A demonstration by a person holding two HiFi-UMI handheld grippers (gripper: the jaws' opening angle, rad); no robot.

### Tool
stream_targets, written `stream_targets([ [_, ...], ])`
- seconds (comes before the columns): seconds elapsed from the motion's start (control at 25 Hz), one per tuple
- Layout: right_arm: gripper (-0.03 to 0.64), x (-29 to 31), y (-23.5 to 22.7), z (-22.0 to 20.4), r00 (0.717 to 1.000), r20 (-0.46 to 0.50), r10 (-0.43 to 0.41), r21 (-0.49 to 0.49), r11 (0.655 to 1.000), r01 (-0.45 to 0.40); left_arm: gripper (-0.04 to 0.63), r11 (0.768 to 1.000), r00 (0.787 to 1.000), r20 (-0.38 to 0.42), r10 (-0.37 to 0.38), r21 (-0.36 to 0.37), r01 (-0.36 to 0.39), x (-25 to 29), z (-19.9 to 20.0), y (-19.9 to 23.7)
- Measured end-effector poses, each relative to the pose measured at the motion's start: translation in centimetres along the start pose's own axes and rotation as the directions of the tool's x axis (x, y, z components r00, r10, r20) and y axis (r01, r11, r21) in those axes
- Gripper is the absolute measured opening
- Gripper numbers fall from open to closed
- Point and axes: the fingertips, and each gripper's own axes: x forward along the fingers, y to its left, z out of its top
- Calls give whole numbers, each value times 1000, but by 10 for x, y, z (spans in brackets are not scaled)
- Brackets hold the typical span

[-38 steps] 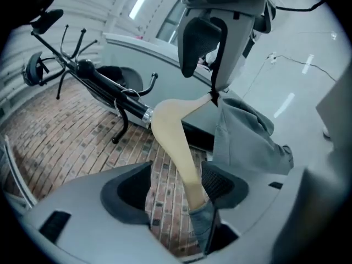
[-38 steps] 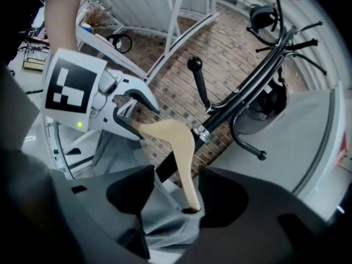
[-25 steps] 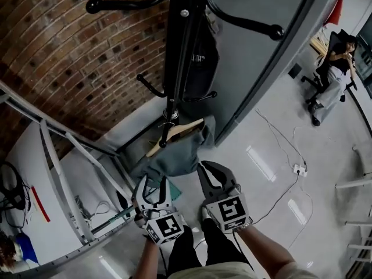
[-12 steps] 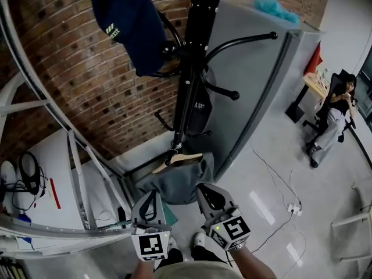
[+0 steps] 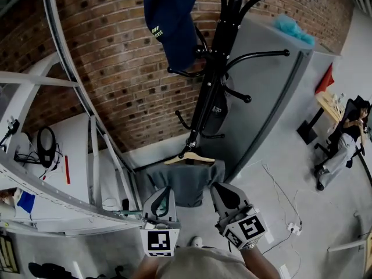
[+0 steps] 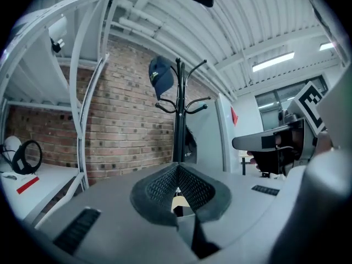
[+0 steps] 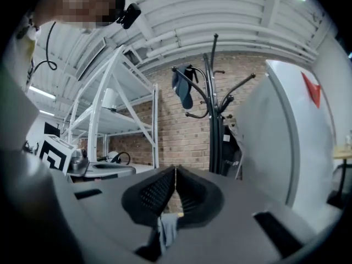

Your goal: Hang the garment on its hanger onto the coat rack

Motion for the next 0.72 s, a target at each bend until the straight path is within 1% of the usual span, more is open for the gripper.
stream_targets([
  [0.12,23,-5,2,9,1000,12,21,-21,1000,-21,3,1000,1000,6,13,13,-13,-3,2,-4],
  [0.32,21,-10,3,9,998,8,63,-27,998,-63,3,999,999,-1,39,-2,-39,-4,7,-13],
  [0.48,21,-9,3,3,997,8,78,11,997,-78,3,998,998,7,56,22,-57,-6,9,-14],
  [0.64,21,-10,9,0,994,7,111,7,994,-111,3,998,998,-6,69,14,-69,-11,6,-17],
  [0.72,21,-9,10,-2,993,7,116,16,993,-117,3,995,996,-3,94,11,-94,-16,6,-14],
])
